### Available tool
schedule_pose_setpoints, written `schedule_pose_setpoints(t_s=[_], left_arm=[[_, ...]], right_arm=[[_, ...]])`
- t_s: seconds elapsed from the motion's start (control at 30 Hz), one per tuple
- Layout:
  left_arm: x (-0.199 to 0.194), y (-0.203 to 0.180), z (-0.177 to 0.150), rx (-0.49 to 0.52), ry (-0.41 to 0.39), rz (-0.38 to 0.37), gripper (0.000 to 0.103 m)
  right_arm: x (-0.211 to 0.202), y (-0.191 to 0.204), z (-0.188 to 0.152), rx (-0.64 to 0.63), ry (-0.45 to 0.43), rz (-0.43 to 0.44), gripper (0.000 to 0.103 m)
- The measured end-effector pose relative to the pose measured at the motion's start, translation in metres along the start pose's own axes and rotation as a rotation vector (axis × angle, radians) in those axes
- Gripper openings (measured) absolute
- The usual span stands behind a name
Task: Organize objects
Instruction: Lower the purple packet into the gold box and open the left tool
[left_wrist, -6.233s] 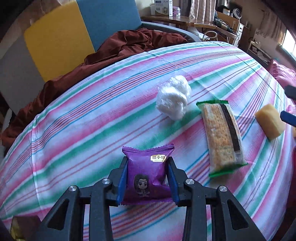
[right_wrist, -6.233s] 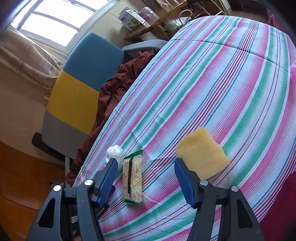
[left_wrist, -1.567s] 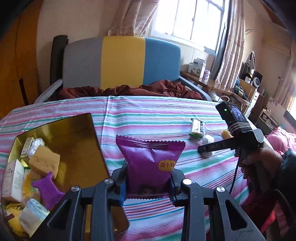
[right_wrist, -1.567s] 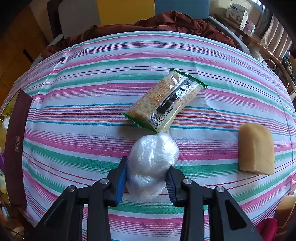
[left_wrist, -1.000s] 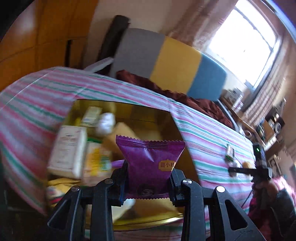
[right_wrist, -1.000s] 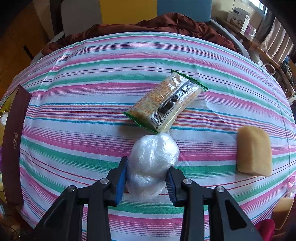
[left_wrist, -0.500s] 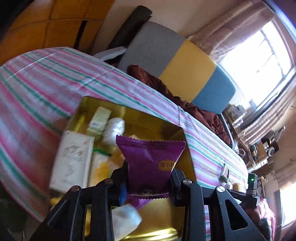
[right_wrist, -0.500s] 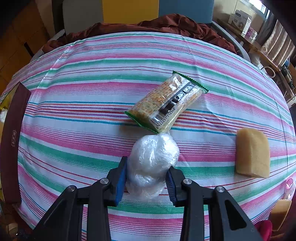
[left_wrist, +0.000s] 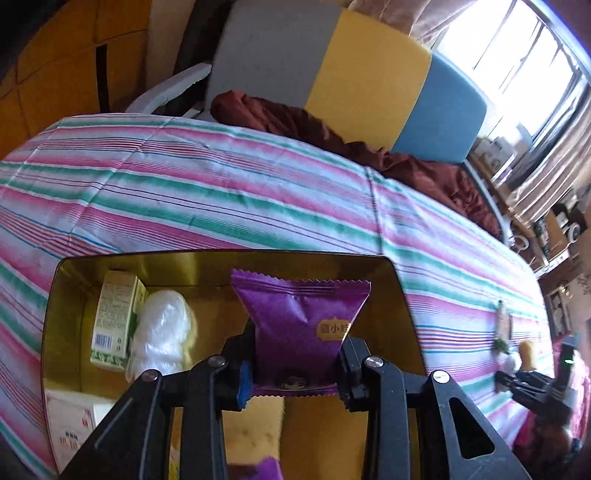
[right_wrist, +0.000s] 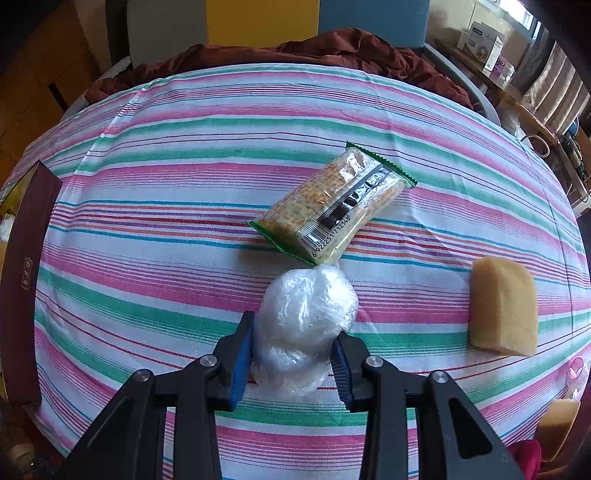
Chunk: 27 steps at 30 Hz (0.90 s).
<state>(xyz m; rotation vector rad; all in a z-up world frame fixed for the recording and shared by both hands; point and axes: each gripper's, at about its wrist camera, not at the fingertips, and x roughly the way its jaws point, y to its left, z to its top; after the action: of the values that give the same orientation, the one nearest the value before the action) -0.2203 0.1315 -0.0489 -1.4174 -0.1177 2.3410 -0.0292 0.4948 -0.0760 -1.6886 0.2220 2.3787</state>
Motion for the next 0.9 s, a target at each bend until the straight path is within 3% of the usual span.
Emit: schedule_pose_setpoints(t_s=[0.23,0.37,0.43,0.83,0.9], left_arm=[[0.033,0.014,0.002,0.006,0.064,0.116,0.036],[0.039,0.022,0.001,-0.016,0.082,0.137,0.047],[0.039,0.024,0.000,-0.016,0.081,0.141,0.047],[-0.027,0.026,-0.009,-0.043,-0.071,0.108,0.047],[-0.046,0.025,-0.015,-0.050,-0.108,0.099,0.053]], right_arm=[[0.002,-0.004,0.002,0.000,0.001,0.001,0.038],[0.002,-0.003,0.001,0.010,0.000,-0.002,0.038],[0.002,-0.003,0.001,0.010,0.000,-0.002,0.038],[0.004,-0.008,0.005,0.013,0.000,0.000,0.038],[0.003,-0.006,0.004,0.011,0.000,-0.002,0.038]])
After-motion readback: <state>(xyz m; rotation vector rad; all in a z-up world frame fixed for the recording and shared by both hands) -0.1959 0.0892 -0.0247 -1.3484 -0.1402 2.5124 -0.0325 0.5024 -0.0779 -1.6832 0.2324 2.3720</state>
